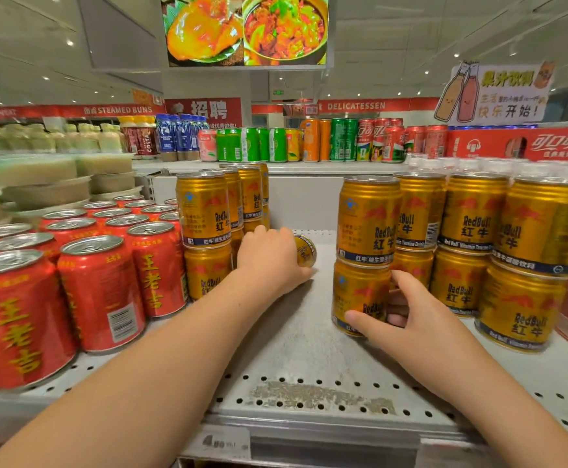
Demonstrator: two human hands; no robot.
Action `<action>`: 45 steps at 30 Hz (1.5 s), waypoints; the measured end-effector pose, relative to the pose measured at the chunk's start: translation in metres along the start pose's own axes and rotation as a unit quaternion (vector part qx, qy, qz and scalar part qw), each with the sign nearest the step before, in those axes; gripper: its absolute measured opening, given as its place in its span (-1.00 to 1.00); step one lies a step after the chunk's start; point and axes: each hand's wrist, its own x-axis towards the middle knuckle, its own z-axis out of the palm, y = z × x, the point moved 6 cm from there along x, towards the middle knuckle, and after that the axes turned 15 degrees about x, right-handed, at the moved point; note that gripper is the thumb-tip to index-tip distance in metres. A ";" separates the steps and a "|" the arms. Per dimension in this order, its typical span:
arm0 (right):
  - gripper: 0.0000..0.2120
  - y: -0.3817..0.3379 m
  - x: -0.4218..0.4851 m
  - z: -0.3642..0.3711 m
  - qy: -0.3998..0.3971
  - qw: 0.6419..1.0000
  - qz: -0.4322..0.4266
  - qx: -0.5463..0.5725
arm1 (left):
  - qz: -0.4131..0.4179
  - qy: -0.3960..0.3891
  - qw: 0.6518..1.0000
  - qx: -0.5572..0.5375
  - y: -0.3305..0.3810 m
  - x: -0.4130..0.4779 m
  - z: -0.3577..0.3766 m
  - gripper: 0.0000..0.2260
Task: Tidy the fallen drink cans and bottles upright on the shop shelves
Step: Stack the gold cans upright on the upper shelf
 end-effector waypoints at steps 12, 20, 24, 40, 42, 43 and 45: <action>-0.58 0.005 0.000 -0.002 0.008 0.999 0.001 -0.038 | -0.104 -0.036 0.867 -0.487 -0.006 0.000 0.011 -0.46; -0.52 0.005 0.001 -0.002 0.012 0.999 -0.005 -0.050 | -0.093 -0.029 0.877 -0.471 -0.009 -0.001 0.020 -0.48; -0.54 0.006 0.000 -0.002 0.011 0.999 -0.004 -0.050 | -0.076 -0.015 0.882 -0.465 -0.010 0.002 0.017 -0.45; -0.63 0.001 0.000 -0.001 0.005 0.998 -0.016 -0.059 | 0.020 -0.092 0.931 -0.353 -0.001 -0.007 0.019 -0.41; -0.63 0.001 -0.001 0.000 -0.002 0.998 -0.017 -0.061 | 0.033 -0.120 0.923 -0.363 -0.007 -0.011 0.022 -0.43; -0.64 0.001 -0.001 0.000 -0.004 0.998 -0.016 -0.061 | 0.033 -0.120 0.918 -0.376 -0.009 -0.011 0.022 -0.42; -0.64 0.001 -0.001 0.001 -0.007 0.998 -0.018 -0.060 | 0.024 -0.091 0.903 -0.418 -0.012 -0.009 0.020 -0.31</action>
